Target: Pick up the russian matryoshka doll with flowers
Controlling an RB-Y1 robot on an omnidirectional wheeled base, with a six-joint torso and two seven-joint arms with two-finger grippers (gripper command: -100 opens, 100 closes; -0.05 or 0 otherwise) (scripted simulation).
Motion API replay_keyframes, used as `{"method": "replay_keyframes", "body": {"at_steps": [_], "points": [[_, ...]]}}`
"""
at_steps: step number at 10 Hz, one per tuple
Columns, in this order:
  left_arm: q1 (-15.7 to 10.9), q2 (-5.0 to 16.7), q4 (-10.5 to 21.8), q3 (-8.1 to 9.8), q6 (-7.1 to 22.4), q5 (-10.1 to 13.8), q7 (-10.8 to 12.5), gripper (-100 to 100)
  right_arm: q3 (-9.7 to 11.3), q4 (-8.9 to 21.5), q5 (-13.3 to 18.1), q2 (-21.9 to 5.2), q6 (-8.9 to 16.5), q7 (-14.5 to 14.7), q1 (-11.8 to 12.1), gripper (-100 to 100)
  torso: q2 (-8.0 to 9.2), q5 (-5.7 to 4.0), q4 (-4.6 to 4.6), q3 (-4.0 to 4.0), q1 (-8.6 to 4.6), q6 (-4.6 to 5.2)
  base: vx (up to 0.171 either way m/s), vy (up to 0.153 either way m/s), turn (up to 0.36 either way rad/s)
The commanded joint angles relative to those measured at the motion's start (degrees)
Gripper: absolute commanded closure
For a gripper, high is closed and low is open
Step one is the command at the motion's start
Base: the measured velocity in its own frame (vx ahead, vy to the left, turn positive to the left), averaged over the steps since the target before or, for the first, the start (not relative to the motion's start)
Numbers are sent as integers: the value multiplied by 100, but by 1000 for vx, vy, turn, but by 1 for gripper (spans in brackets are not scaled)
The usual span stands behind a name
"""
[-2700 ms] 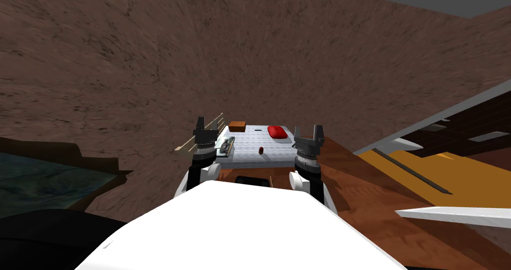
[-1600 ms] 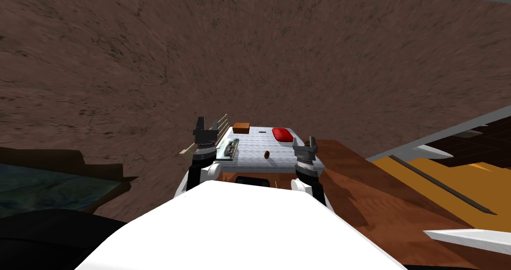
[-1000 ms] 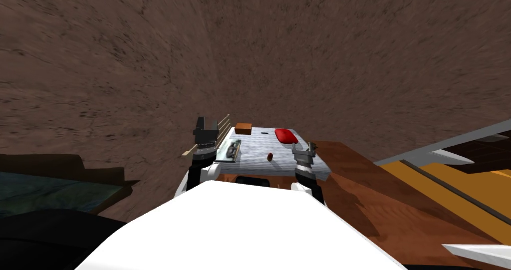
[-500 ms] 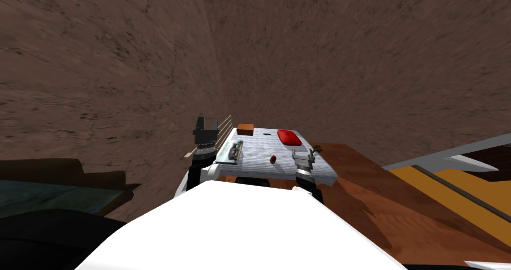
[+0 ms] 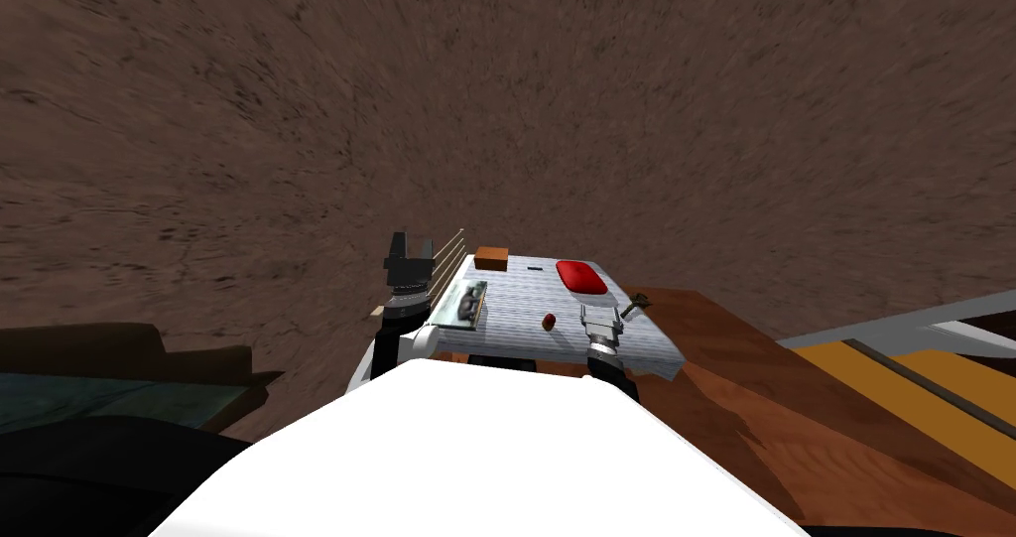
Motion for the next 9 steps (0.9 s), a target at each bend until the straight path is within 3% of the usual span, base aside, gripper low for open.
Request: {"method": "replay_keyframes", "body": {"at_steps": [1, 9], "points": [[0, 0, 0, 0, 0, 0, 0, 0, -3, 286, -286, -29, 26, -183, -6, -100, 0, 0, 0, 0, 0, 0, 51, 58, 62], [0, 0, 0, 0, 0, 0, 0, 0, -19, 1440, -1569, -31, 252, -718, -157, -100, 3, -1, 0, 1, -7, 1, 45, 45, 42]]}}
